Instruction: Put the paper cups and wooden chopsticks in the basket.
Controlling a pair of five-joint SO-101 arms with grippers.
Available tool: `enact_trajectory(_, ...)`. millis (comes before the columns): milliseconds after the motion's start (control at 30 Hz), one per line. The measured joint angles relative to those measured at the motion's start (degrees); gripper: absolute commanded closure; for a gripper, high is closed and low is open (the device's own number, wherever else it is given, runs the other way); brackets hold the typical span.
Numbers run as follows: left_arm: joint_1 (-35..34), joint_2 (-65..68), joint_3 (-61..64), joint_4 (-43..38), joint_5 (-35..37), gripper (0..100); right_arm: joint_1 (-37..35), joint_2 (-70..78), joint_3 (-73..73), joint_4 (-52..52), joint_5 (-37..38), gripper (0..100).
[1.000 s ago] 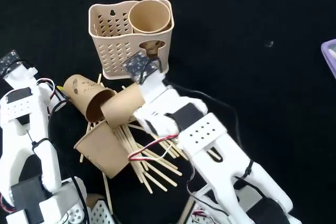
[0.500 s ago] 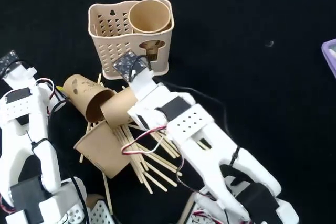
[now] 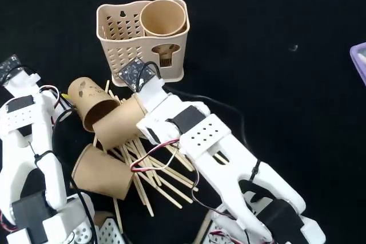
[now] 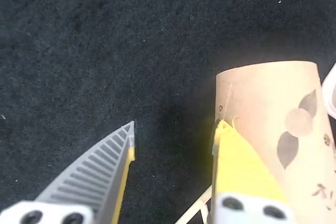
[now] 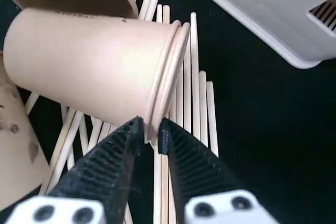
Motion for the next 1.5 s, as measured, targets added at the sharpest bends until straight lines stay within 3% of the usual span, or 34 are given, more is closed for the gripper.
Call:
enact_trajectory(233, 0.0, 0.0, 0.0, 0.0, 0.0, 76, -0.09, -13.89, 0.0, 8.53, 0.79, 98.8)
enact_trajectory(400, 0.0, 0.0, 0.0, 0.0, 0.0, 76, 0.44, -25.93, 0.0, 16.26, 8.26, 98.8)
enact_trajectory(500, 0.0, 0.0, 0.0, 0.0, 0.0, 76, 4.75, -29.27, 0.0, 19.34, 10.81, 98.1)
enact_trajectory(567, 0.0, 0.0, 0.0, 0.0, 0.0, 76, 7.38, -29.45, 0.0, 19.6, 11.25, 91.9)
enact_trajectory(667, 0.0, 0.0, 0.0, 0.0, 0.0, 76, 8.97, -29.01, 0.97, 19.52, 9.58, 74.2)
enact_trajectory(733, 0.0, 0.0, 0.0, 0.0, 0.0, 76, 8.88, -26.55, 1.67, 18.2, 4.57, 68.2)
enact_trajectory(967, -0.26, 0.0, 0.0, 0.0, 0.0, 76, 8.88, -14.95, 4.75, 1.85, -7.91, 69.8)
enact_trajectory(1500, -1.67, 0.35, 0.0, -2.11, 0.0, 76, 8.88, -0.62, 5.01, -13.1, -9.76, 69.8)
